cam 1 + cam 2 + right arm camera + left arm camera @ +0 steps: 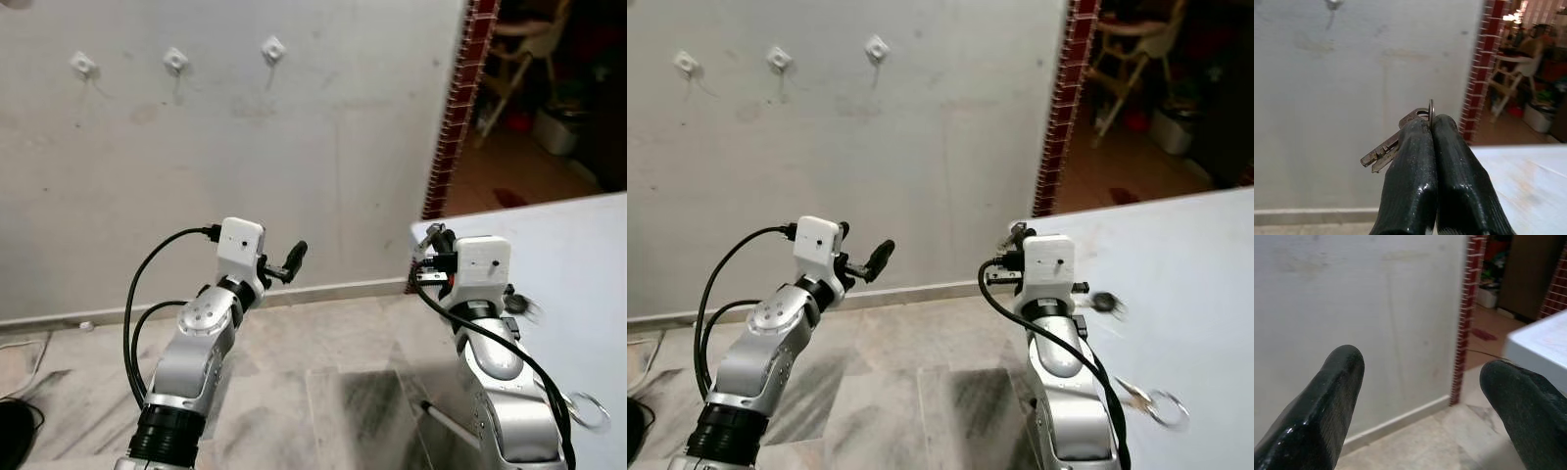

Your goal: Hang keys on a hook

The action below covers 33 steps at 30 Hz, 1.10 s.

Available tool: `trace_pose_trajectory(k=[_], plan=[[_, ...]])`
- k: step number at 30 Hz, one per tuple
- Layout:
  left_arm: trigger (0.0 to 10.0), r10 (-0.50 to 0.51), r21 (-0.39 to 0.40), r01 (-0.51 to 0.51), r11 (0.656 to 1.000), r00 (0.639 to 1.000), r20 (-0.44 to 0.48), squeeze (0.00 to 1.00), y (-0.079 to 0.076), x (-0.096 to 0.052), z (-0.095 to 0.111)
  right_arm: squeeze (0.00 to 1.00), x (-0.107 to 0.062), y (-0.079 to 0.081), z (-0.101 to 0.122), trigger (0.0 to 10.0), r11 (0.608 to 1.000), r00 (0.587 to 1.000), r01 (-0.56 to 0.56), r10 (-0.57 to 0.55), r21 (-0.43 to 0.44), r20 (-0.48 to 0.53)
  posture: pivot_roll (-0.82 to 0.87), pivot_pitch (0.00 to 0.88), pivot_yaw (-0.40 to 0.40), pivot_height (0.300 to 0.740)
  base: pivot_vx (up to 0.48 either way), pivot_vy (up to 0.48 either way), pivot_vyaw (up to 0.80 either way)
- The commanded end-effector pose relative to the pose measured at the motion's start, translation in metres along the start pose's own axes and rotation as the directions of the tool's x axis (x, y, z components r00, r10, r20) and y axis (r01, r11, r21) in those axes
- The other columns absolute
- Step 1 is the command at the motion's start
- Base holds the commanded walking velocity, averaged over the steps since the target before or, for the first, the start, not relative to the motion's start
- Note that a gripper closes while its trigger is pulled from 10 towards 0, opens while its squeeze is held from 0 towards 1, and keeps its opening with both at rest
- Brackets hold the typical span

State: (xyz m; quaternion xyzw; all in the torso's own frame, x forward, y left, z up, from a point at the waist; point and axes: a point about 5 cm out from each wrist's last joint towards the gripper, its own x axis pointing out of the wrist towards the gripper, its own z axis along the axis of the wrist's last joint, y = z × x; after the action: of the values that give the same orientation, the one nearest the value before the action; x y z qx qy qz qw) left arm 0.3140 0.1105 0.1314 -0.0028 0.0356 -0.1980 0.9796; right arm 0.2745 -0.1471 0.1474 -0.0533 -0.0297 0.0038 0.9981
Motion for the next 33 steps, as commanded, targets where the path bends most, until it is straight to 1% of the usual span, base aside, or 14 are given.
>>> trace_pose_trajectory(k=[1,24,33], plan=[[10.0,0.032,0.011,-0.032,0.999,0.999,0.001,0.0,0.0089,-0.0011,0.0018,0.0,0.0012,0.0071,0.0043,10.0,1.0,0.999,-0.028,0.028,0.013,0.018,0.04,0.0,0.044,0.74,0.461,0.0,0.0],[10.0,0.037,0.007,-0.037,0.999,0.999,-0.002,0.0,0.0074,0.0001,0.0006,0.0,0.0011,0.0083,0.0044,10.0,0.999,0.999,-0.04,0.04,0.003,0.025,0.04,0.0,0.041,0.74,0.456,0.0,0.0],[10.0,0.046,0.001,-0.046,0.999,0.999,-0.006,0.0,0.0078,0.0005,-0.0001,0.0,0.0014,0.0087,0.0037,10.0,0.999,0.999,-0.043,0.043,0.005,0.024,0.04,0.0,0.038,0.74,0.295,0.378,0.0]])
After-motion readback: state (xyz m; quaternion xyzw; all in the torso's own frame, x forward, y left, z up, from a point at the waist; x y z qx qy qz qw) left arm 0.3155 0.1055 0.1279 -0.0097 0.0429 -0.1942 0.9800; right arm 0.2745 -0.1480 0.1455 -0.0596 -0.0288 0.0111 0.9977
